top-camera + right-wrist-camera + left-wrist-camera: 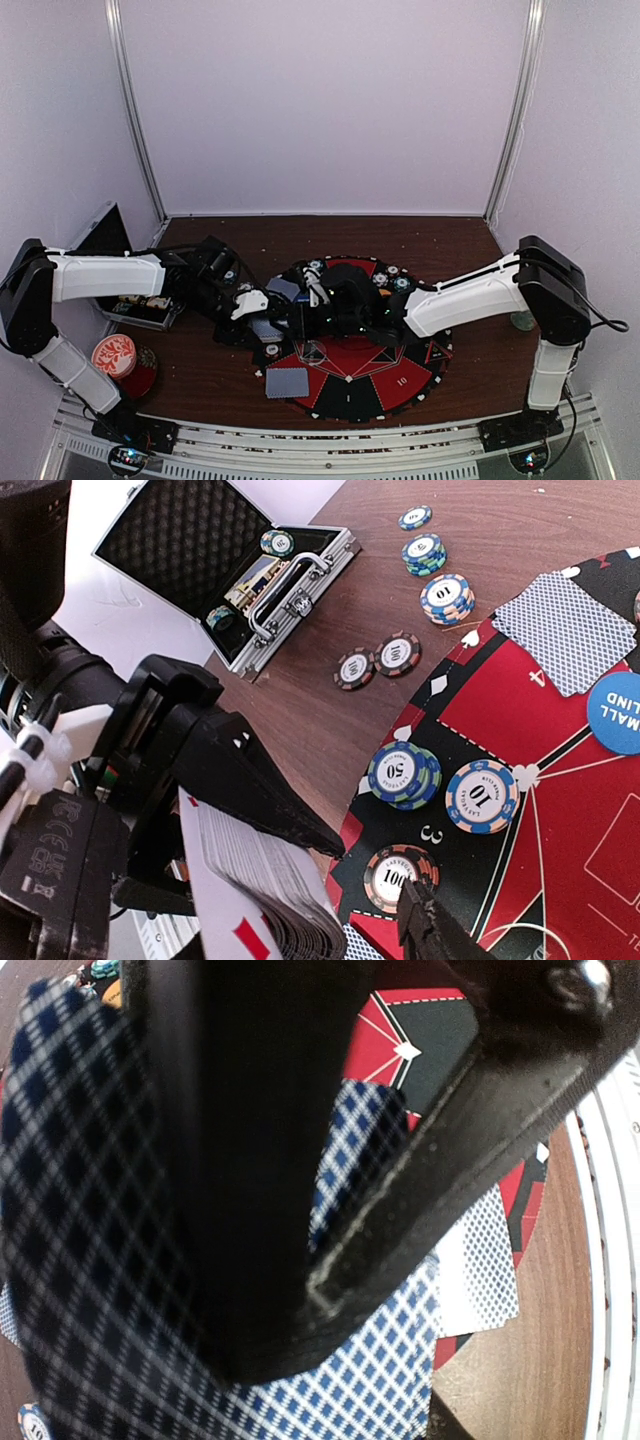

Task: Distribute texas hold em gaming equipment
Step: Pick up the poker card from the face-down deck piles.

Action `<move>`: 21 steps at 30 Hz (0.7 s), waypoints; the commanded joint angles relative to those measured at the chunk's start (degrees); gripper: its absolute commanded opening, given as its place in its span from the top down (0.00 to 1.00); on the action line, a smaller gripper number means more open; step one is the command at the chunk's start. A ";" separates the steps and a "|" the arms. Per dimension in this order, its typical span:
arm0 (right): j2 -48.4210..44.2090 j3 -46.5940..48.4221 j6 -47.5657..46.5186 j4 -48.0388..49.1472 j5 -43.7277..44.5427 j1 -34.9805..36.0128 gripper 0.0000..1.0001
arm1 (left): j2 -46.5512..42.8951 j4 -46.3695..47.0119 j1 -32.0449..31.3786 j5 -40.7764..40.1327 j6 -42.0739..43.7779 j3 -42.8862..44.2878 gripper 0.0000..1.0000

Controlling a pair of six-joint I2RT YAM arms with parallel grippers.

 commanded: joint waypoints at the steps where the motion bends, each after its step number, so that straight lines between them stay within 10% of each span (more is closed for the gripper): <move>1: -2.87 1.04 -0.91 -2.65 3.66 0.79 0.54 | 0.21 -0.75 -0.51 2.27 0.64 0.26 0.61; 11: -4.83 -0.59 -0.53 -2.97 4.68 1.47 0.56 | 0.32 -0.69 -0.53 2.31 0.59 0.22 0.61; 21: -6.52 -2.17 -0.37 -2.65 5.20 2.27 0.80 | 0.47 -0.70 -0.46 2.26 0.64 0.21 0.61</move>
